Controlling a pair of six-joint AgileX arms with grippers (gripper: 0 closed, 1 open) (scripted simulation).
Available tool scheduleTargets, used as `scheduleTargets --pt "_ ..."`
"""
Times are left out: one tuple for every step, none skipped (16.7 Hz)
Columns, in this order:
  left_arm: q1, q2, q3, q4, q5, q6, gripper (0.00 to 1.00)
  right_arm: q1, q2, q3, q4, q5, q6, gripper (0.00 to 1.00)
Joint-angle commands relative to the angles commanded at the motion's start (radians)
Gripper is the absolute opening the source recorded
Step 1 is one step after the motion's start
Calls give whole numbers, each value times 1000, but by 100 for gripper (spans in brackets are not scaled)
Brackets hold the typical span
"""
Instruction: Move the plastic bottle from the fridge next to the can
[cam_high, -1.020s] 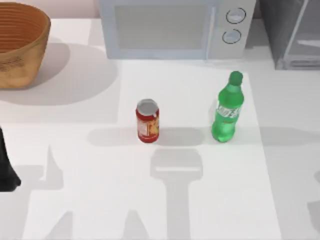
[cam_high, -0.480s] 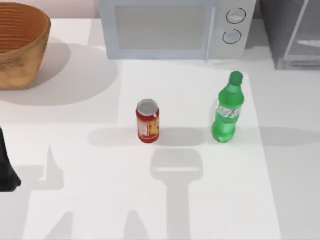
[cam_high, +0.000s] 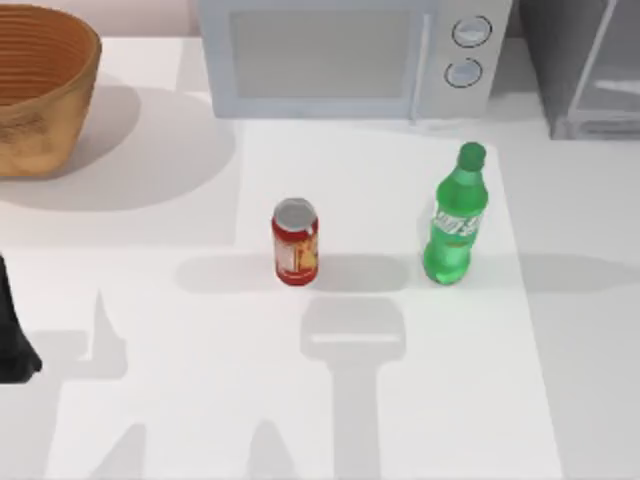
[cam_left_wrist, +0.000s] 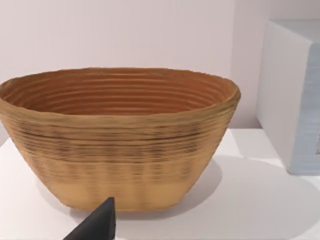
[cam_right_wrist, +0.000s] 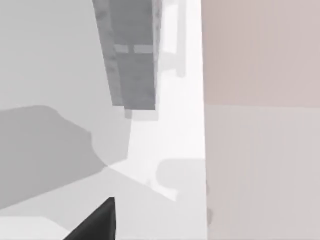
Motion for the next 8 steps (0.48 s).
scheduleTargets --pt "0 0 0 0 0 0 100 0 0 0 0 0 0 100" --pt "0 0 0 0 0 0 100 0 0 0 0 0 0 100" --pt "0 0 0 0 0 0 100 0 0 0 0 0 0 100" --pt "0 0 0 0 0 0 100 4 -3 -3 -1 2 1 100" --pt "0 0 0 0 0 0 100 5 -3 -3 0 2 3 100" --pt "0 0 0 0 0 0 100 11 -2 -3 10 2 14 100" --pt "0 0 0 0 0 0 100 25 -1 -3 29 3 35 100" --pt "0 0 0 0 0 0 100 45 0 -4 57 6 66 100"
